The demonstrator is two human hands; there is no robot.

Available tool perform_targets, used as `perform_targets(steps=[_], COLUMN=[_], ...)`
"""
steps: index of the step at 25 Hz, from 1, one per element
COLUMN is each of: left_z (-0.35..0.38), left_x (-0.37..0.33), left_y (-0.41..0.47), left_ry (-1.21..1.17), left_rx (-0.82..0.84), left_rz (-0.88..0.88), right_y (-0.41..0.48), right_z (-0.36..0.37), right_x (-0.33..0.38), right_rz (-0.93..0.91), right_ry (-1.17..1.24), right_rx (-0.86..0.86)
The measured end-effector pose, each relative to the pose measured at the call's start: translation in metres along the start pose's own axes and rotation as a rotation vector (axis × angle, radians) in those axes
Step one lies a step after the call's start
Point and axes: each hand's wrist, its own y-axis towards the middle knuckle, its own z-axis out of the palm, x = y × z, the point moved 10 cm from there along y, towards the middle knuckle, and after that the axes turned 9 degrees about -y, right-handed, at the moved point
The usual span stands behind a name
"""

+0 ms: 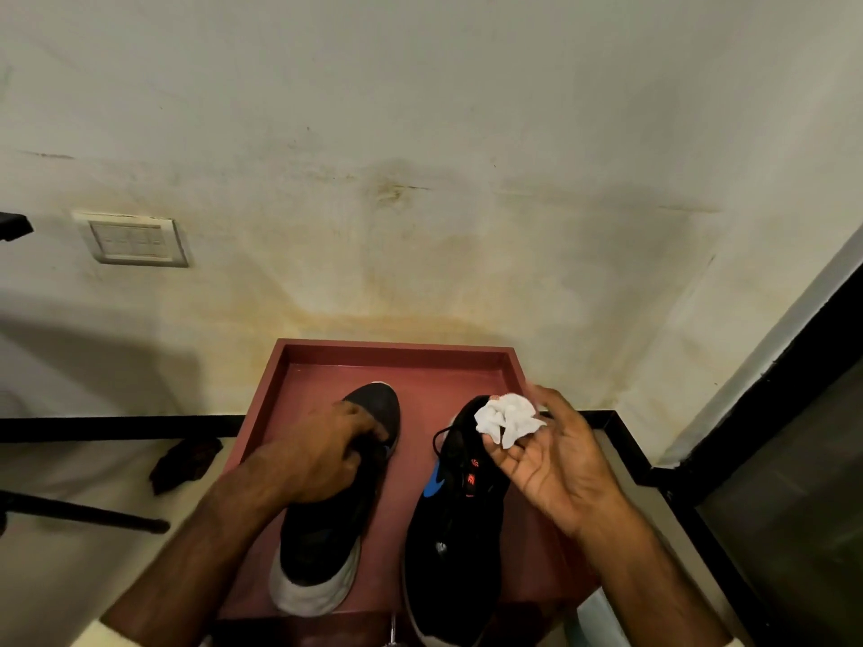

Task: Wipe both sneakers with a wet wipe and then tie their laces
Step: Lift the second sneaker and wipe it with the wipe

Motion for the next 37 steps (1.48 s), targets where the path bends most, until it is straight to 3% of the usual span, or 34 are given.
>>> perform_targets(steps=[2, 4, 7, 10, 13, 15, 18, 21, 24, 26, 30, 33, 35, 37], left_z=[0.019, 0.026, -0.001, -0.026, -0.018, -0.023, -0.03, -0.029, -0.03, -0.032, -0.032, -0.026, -0.027, -0.036], left_x=[0.011, 0.019, 0.012, 0.002, -0.003, 0.002, 0.021, 0.025, 0.022, 0.012, -0.037, -0.069, -0.077, -0.078], left_y=[-0.01, -0.015, -0.016, -0.026, -0.026, -0.028, -0.031, -0.031, -0.029, -0.026, -0.027, -0.031, -0.028, -0.023], left_ry=[0.005, -0.004, -0.184, -0.698, -0.8, -0.774, -0.938, -1.183, -1.233, -1.224, -1.282, -1.286, -1.132, -0.888], left_rx=[0.159, 0.217, -0.003, -0.25, -0.254, -0.327, -0.431, -0.469, -0.463, -0.414, -0.142, 0.067, 0.081, -0.047], left_rz=[-0.043, -0.056, 0.06, 0.07, 0.024, 0.002, -0.082, -0.118, -0.1, -0.04, 0.129, 0.193, 0.211, 0.217], right_y=[-0.002, 0.002, 0.005, 0.005, 0.013, 0.019, 0.019, 0.009, 0.0, 0.003, 0.013, 0.007, 0.004, 0.002], right_z=[0.015, 0.023, 0.043, 0.065, 0.071, 0.068, 0.068, 0.072, 0.074, 0.071, 0.074, 0.092, 0.105, 0.109], right_x=[-0.005, -0.013, -0.029, -0.04, -0.049, -0.054, -0.052, -0.05, -0.048, -0.045, -0.05, -0.064, -0.069, -0.071], right_rz=[-0.012, 0.012, 0.066, 0.033, -0.006, -0.023, -0.06, -0.06, -0.062, -0.081, -0.02, 0.019, 0.011, 0.015], right_ry=[-0.073, -0.083, -0.041, -0.161, -0.234, -0.32, -0.531, -0.816, -1.025, -0.873, -0.108, 0.206, 0.316, 0.367], right_rx=[0.05, 0.07, 0.121, 0.194, 0.169, 0.103, 0.073, 0.148, 0.238, 0.253, 0.286, 0.331, 0.377, 0.399])
